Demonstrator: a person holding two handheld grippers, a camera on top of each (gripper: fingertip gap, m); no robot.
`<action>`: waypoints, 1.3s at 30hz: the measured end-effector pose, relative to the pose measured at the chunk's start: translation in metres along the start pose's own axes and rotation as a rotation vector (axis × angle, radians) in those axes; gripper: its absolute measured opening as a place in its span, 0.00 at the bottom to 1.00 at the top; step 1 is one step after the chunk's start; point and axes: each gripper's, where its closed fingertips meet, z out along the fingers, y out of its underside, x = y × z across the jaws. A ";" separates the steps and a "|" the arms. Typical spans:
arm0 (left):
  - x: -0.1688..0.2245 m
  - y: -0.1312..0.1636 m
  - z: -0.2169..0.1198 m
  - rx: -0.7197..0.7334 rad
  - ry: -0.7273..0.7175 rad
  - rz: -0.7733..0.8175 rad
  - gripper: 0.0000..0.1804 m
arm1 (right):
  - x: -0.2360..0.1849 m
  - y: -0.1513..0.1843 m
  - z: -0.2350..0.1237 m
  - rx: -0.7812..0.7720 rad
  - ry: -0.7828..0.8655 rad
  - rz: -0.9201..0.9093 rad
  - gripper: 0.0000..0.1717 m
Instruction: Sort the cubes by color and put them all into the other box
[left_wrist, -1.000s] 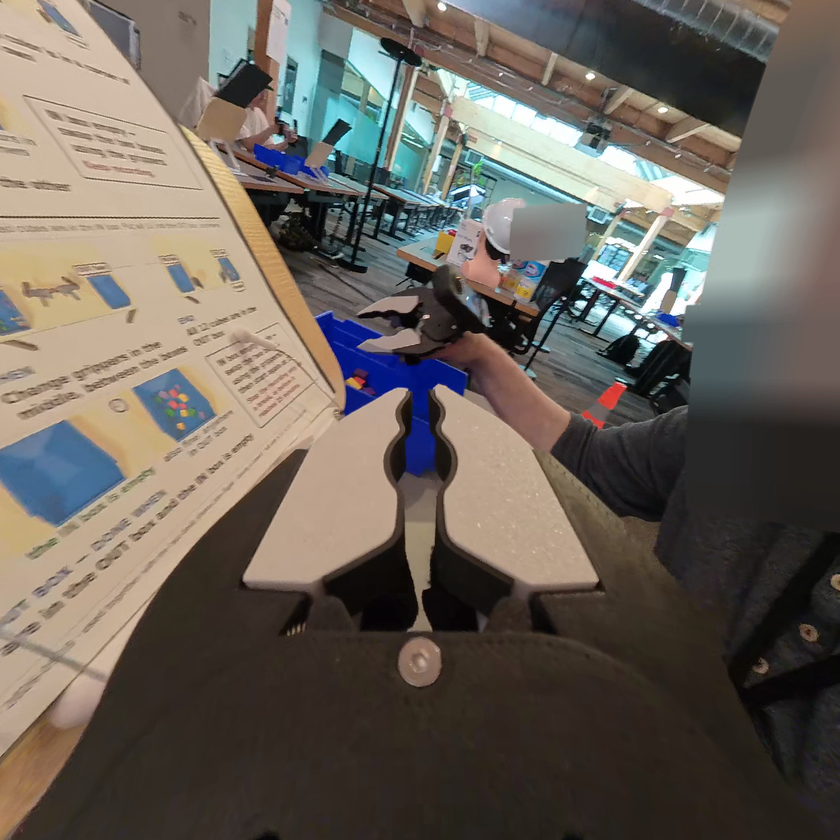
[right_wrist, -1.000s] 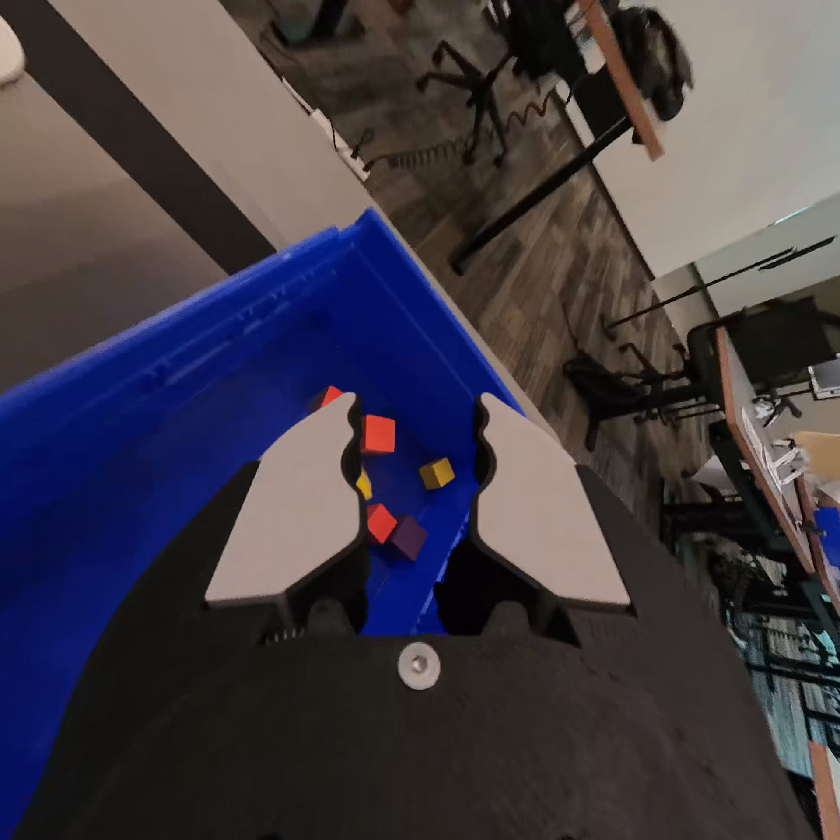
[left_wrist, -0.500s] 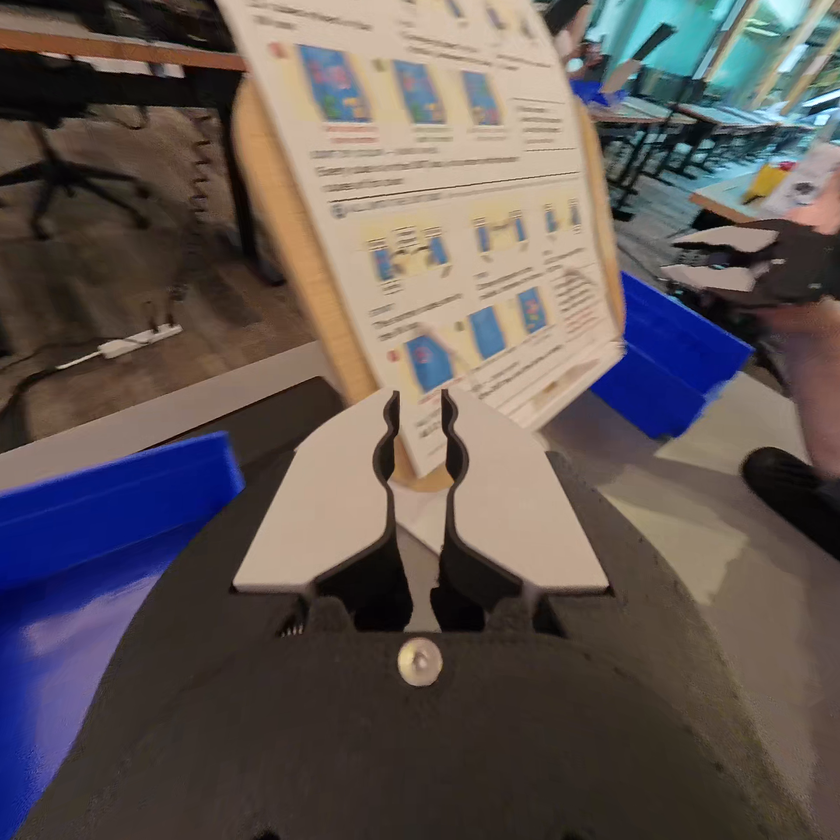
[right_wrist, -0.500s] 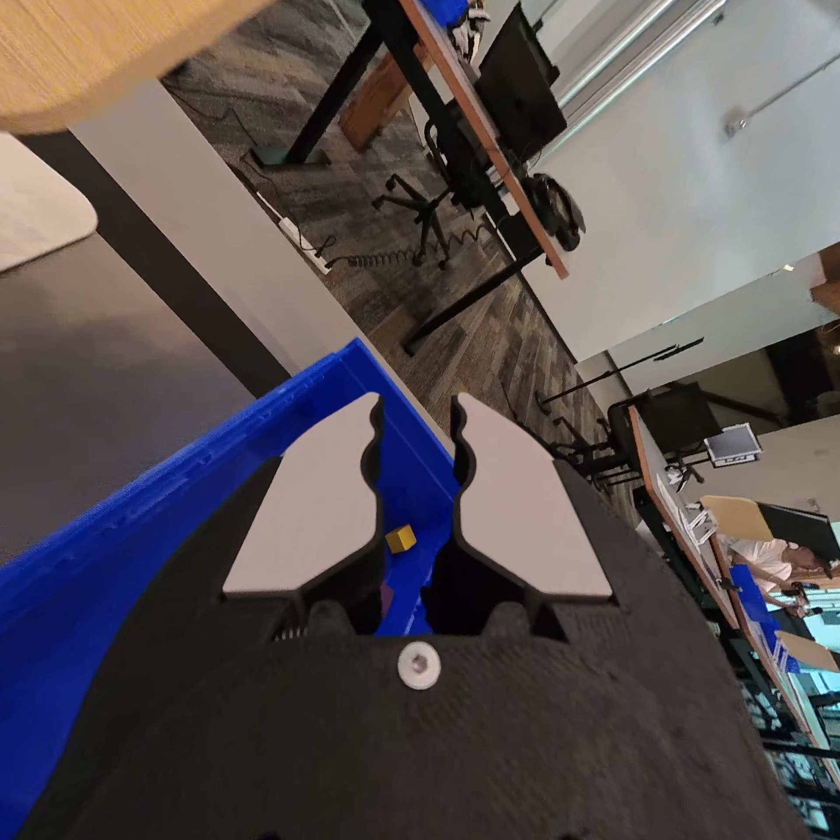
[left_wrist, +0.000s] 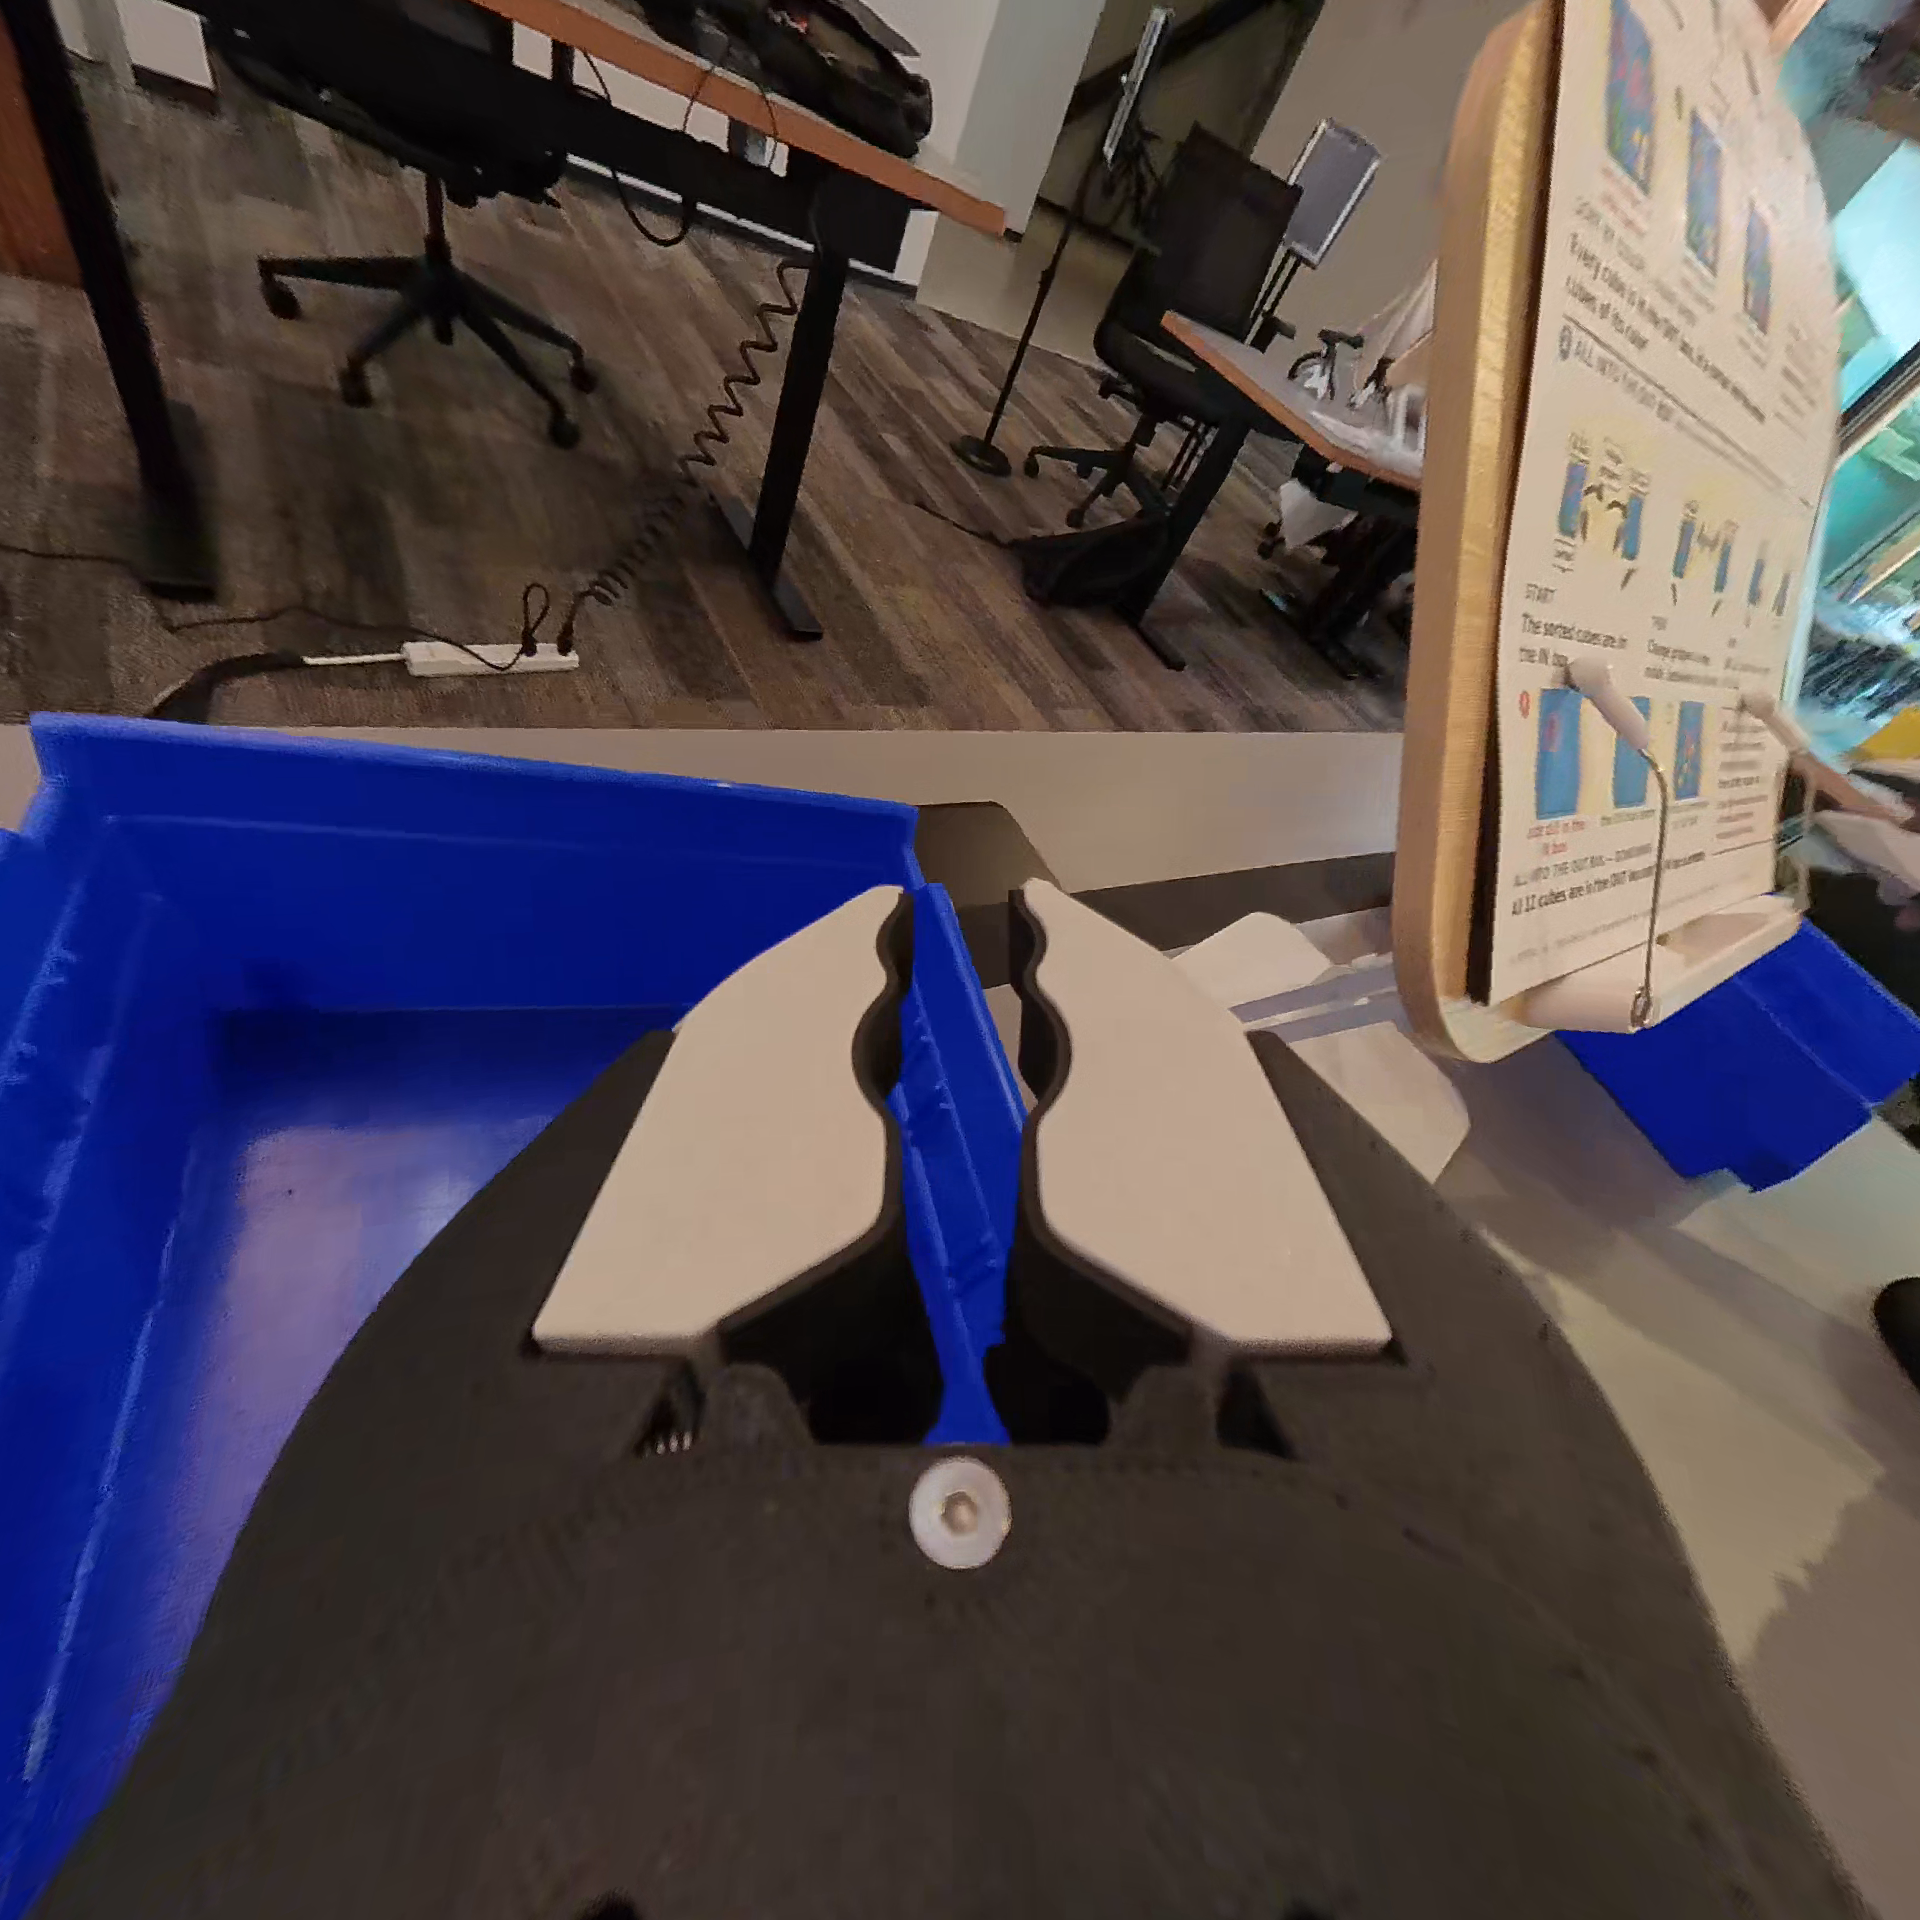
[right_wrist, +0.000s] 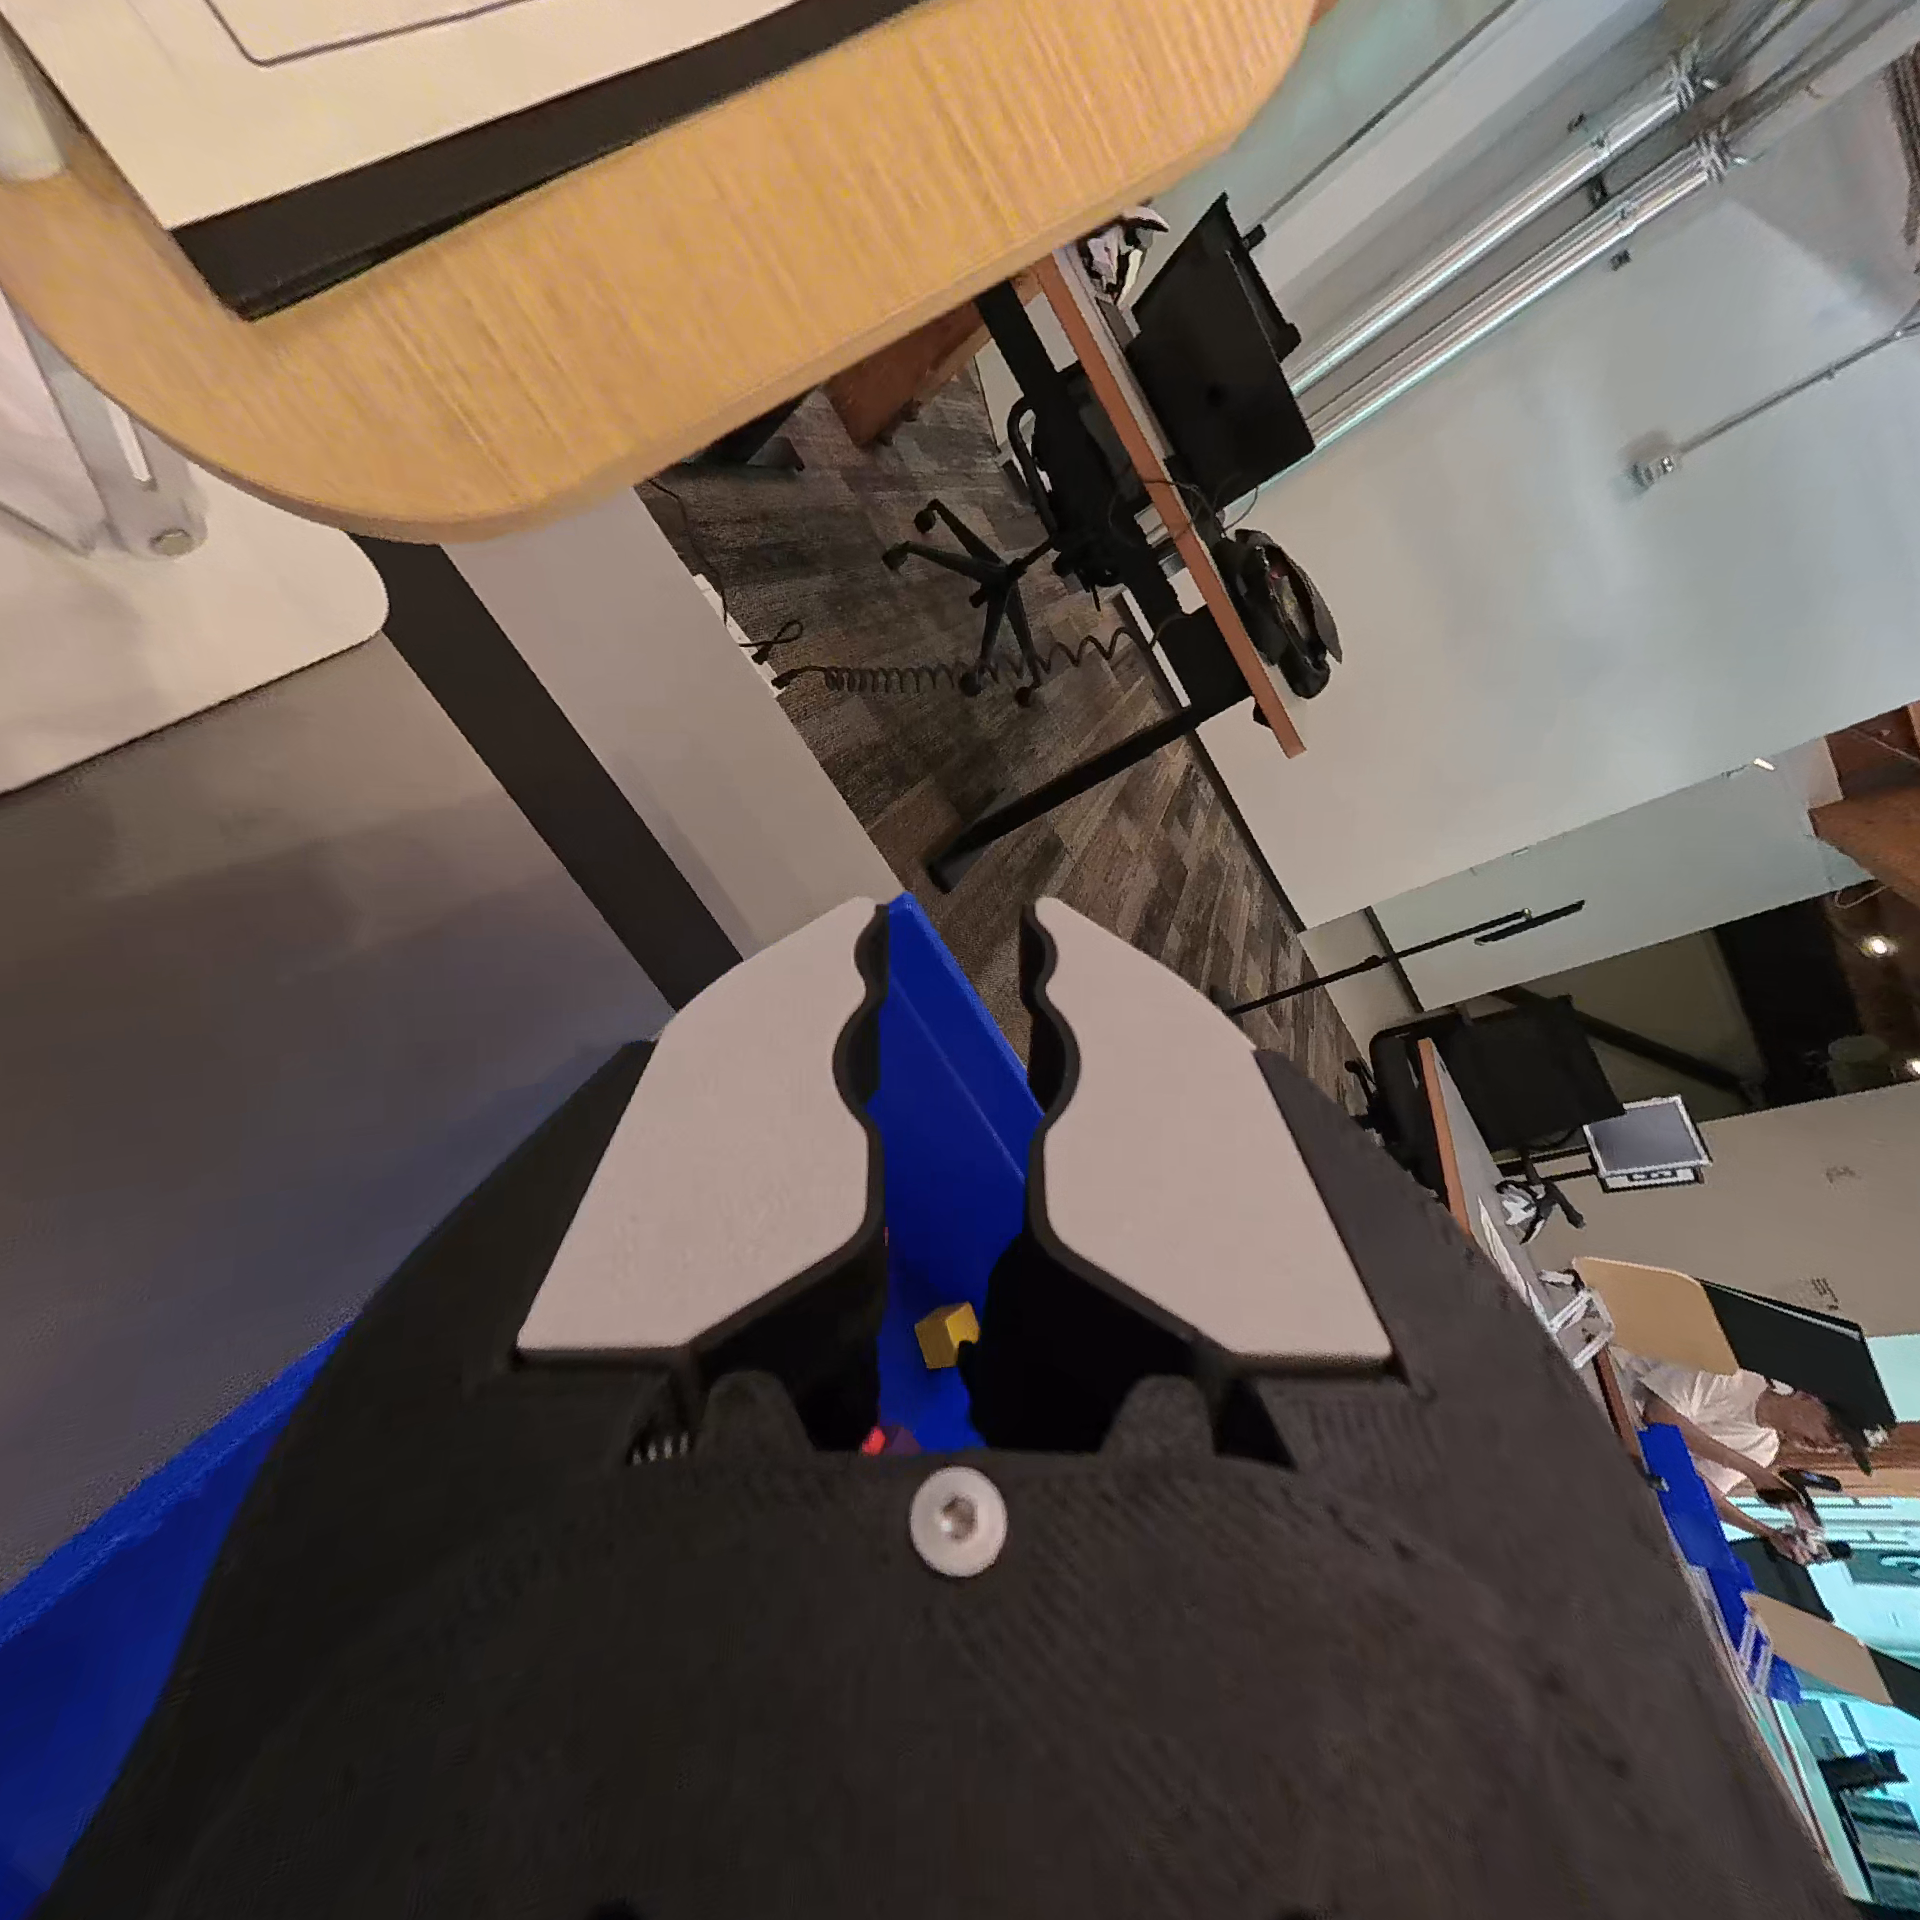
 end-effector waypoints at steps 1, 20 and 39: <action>-0.001 0.001 0.002 0.012 0.014 -0.022 0.09 | -0.003 -0.001 0.001 0.000 -0.007 -0.003 0.14; -0.027 0.039 0.035 -0.082 -0.037 -0.138 0.16 | -0.023 -0.013 0.004 0.019 -0.044 -0.049 0.14; -0.072 0.129 0.070 -0.693 -0.121 0.212 0.20 | -0.050 -0.017 0.012 0.024 -0.105 -0.099 0.14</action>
